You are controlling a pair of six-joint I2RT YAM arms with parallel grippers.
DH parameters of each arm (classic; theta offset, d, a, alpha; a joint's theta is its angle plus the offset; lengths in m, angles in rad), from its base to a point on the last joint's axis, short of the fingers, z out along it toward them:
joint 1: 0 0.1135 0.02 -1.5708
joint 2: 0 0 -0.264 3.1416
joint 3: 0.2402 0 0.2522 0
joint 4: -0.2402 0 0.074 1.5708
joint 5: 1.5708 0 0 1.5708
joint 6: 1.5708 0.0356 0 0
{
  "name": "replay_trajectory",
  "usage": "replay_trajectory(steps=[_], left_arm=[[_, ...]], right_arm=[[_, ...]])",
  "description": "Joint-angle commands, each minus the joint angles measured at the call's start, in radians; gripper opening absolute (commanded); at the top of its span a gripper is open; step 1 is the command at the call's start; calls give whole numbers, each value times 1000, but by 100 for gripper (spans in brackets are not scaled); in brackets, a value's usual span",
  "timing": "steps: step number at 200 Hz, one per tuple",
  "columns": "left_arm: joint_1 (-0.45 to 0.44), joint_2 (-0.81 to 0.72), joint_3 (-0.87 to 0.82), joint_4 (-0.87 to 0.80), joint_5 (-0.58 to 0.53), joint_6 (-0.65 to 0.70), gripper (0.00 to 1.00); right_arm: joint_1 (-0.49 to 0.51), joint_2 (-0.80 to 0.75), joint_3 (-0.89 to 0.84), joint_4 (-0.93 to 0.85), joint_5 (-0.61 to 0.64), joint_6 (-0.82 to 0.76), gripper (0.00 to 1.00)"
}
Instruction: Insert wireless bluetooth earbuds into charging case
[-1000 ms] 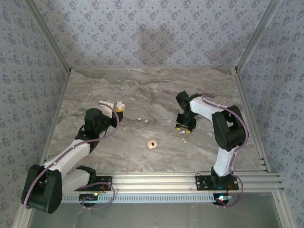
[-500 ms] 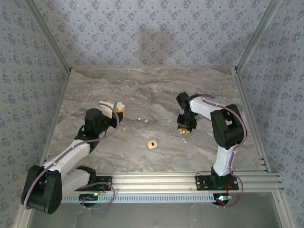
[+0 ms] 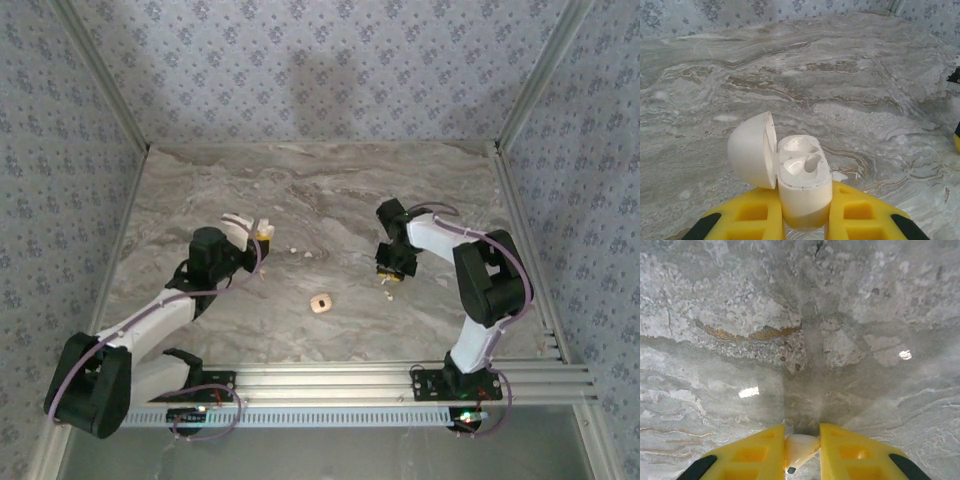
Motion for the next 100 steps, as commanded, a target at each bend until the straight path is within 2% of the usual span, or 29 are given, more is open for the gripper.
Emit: replay_trajectory(steps=[1,48,100], left_arm=[[-13,18,41,22,17,22,14],[-48,84,43,78,34,20,14],[-97,206,68,192,88,3,14]], right_arm=[[3,-48,-33,85,0,29,23],[6,-164,-103,217,-21,41,22],[40,-319,-146,293,18,24,22]])
